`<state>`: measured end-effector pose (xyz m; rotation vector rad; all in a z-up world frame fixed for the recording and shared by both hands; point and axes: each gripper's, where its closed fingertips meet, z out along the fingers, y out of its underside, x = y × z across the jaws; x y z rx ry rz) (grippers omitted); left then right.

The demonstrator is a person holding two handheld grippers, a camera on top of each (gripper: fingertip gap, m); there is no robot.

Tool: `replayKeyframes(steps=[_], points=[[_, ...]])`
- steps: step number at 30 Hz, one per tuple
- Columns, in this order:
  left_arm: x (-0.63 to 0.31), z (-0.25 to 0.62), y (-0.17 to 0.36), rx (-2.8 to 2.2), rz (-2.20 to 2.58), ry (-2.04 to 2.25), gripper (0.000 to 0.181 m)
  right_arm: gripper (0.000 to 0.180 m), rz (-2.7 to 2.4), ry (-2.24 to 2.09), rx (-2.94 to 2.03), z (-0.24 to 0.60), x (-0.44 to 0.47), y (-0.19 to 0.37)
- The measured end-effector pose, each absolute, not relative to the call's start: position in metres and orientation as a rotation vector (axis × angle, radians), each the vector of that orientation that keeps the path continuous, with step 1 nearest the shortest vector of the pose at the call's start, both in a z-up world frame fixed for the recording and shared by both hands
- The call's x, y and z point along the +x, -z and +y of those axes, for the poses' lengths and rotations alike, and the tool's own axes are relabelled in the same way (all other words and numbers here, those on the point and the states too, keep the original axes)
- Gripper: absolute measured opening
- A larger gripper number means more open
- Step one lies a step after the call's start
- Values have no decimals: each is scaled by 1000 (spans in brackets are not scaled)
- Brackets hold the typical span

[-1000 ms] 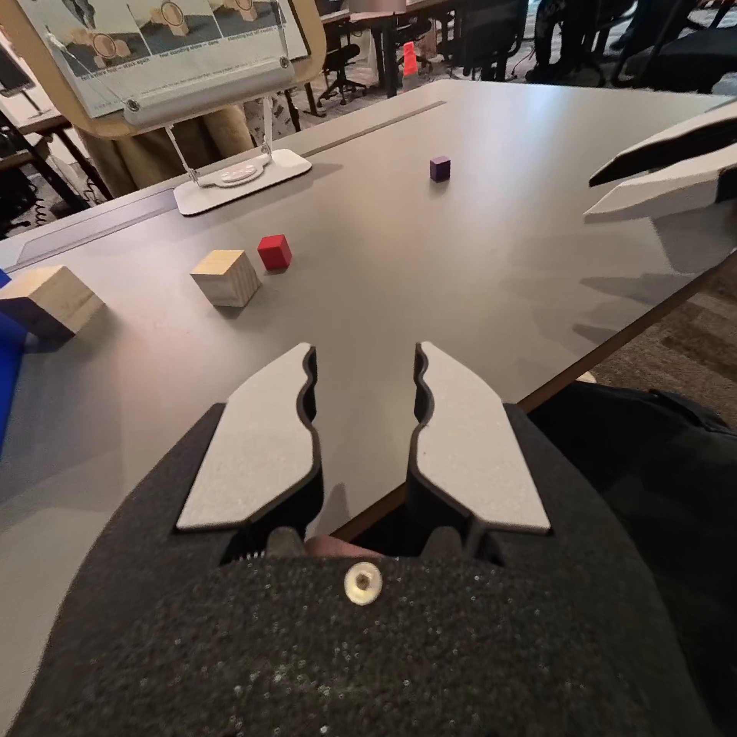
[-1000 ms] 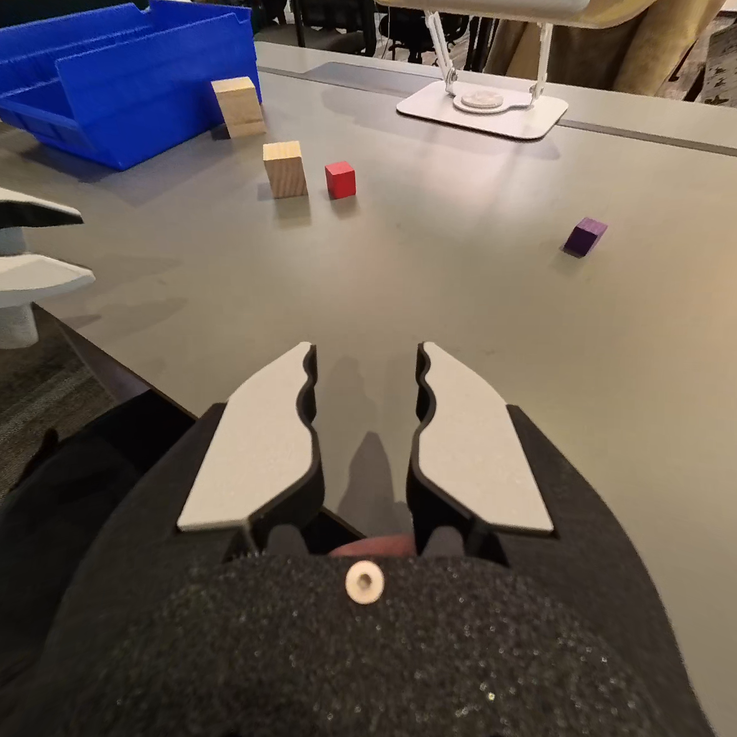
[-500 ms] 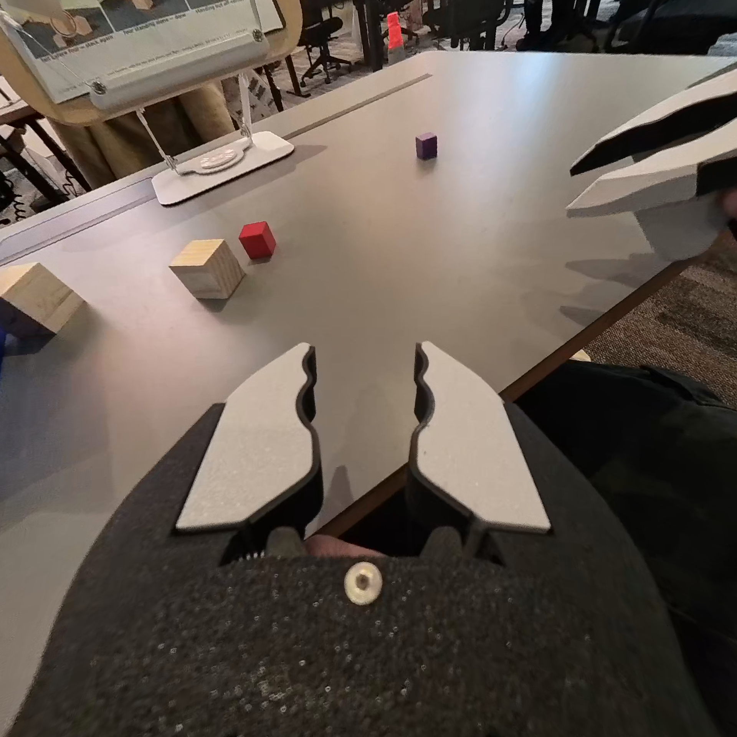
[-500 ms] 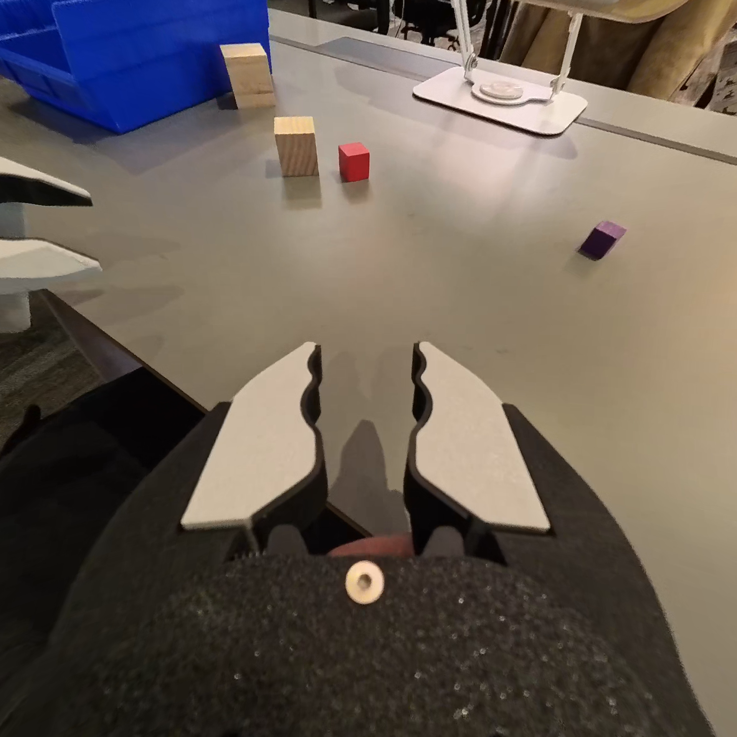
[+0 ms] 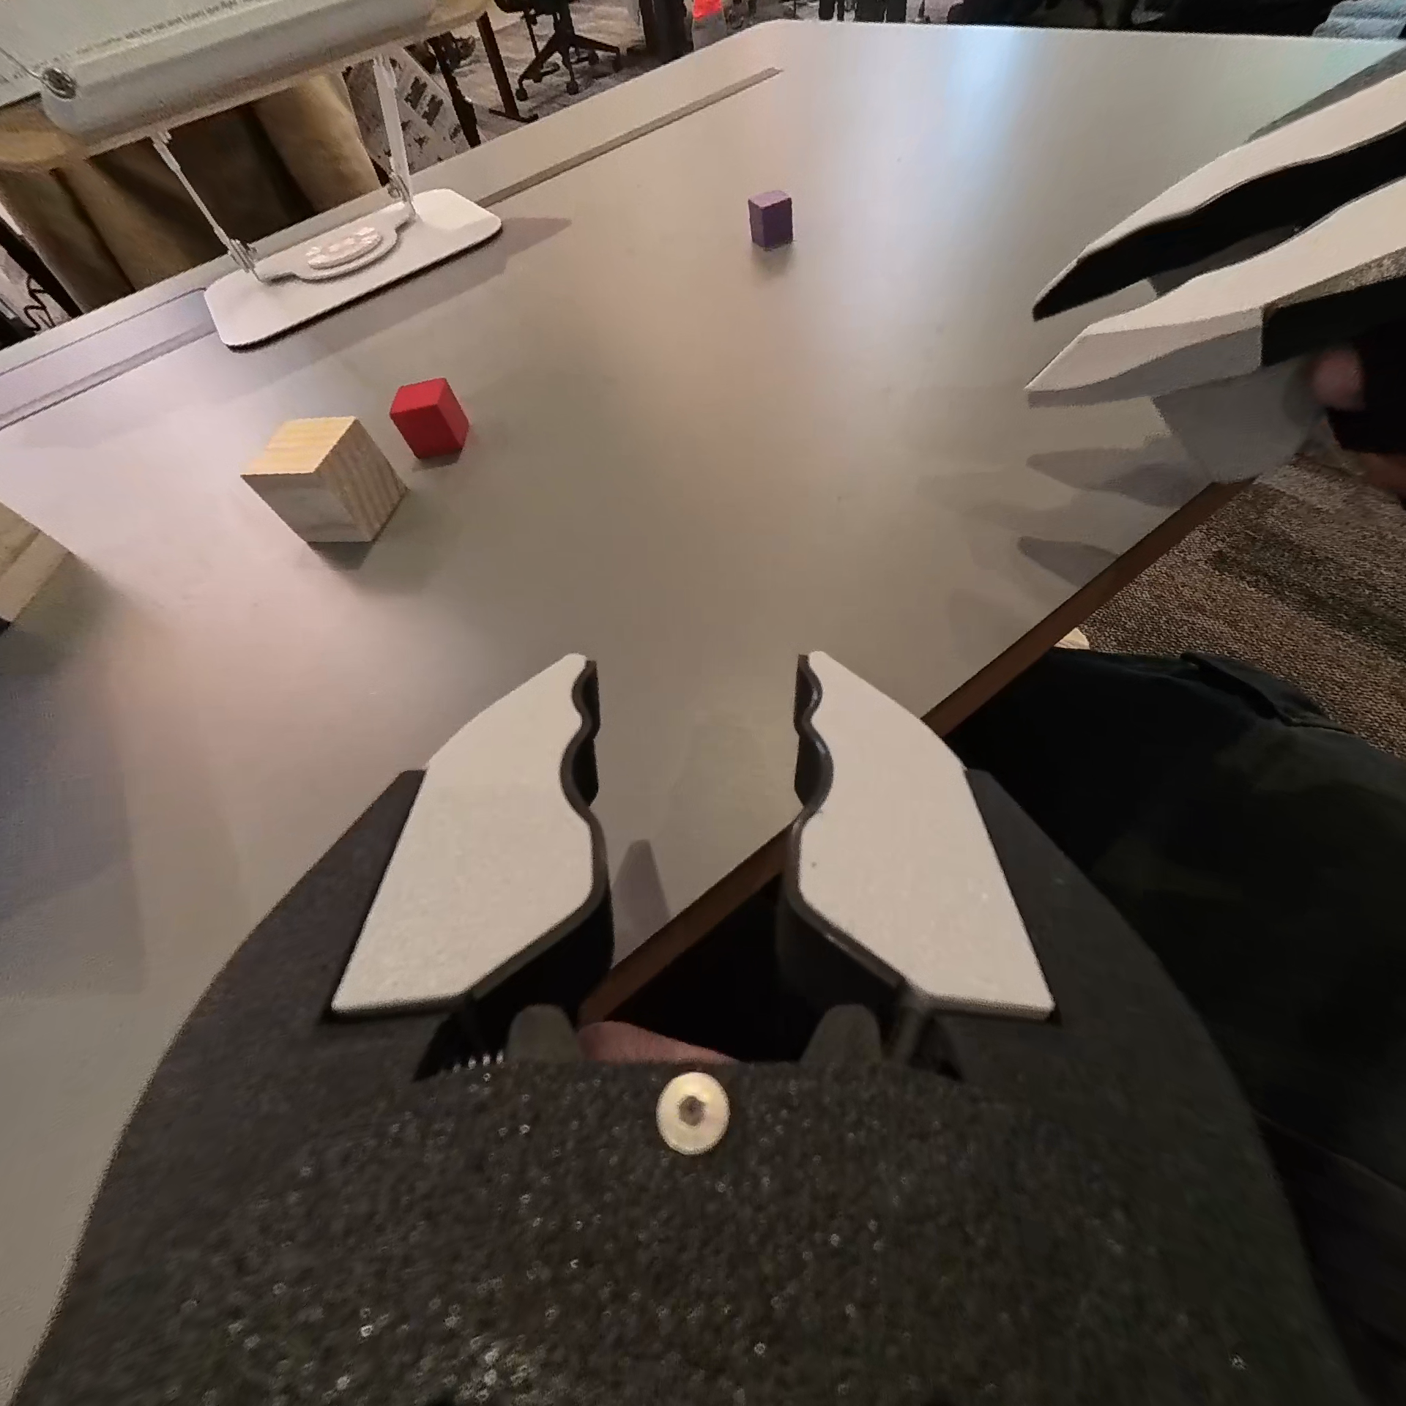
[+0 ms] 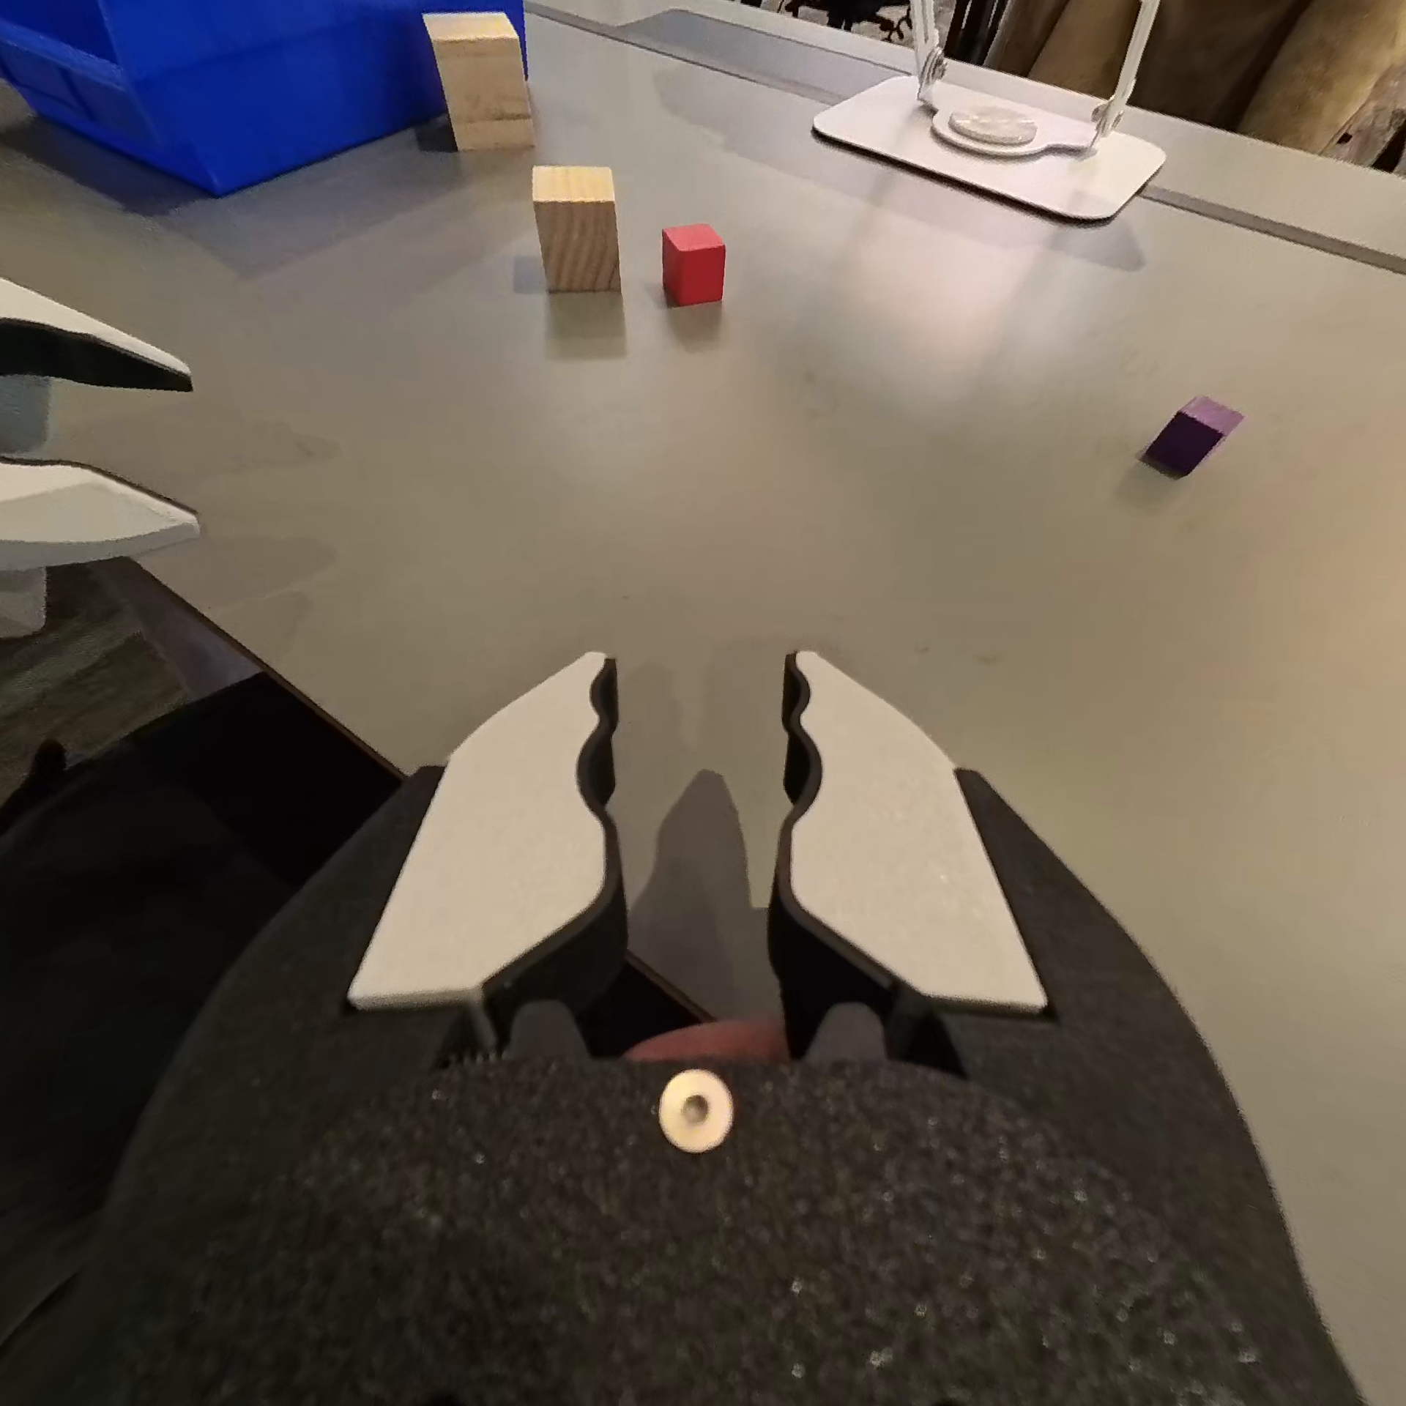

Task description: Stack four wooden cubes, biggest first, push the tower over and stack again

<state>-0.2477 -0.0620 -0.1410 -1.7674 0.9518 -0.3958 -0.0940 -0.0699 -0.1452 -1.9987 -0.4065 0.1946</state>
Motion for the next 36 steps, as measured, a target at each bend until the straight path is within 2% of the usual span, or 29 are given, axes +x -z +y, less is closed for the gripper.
replayKeyframes(steps=[6,10,20,26,32,33,35,36], points=[[-250,-59,142,-1813,915,448,49,42,-425,-236,-1997,-66,-100,142],[-257,-53,142,-1855,830,479,49,50,-466,-368,-2015,-41,-130,129],[-278,-34,124,-1776,693,414,47,68,-705,-368,-1995,129,-278,65],[-280,-35,134,-1810,700,457,48,76,-833,-252,-2180,243,-363,101],[-283,-39,129,-1762,761,418,48,80,-860,-117,-2335,303,-384,150],[-284,-39,128,-1757,765,412,48,78,-867,-108,-2354,307,-385,158],[-285,-39,128,-1755,772,407,48,61,-874,-135,-2368,310,-386,164],[-286,-39,128,-1756,771,407,48,60,-871,-139,-2353,311,-384,162]])
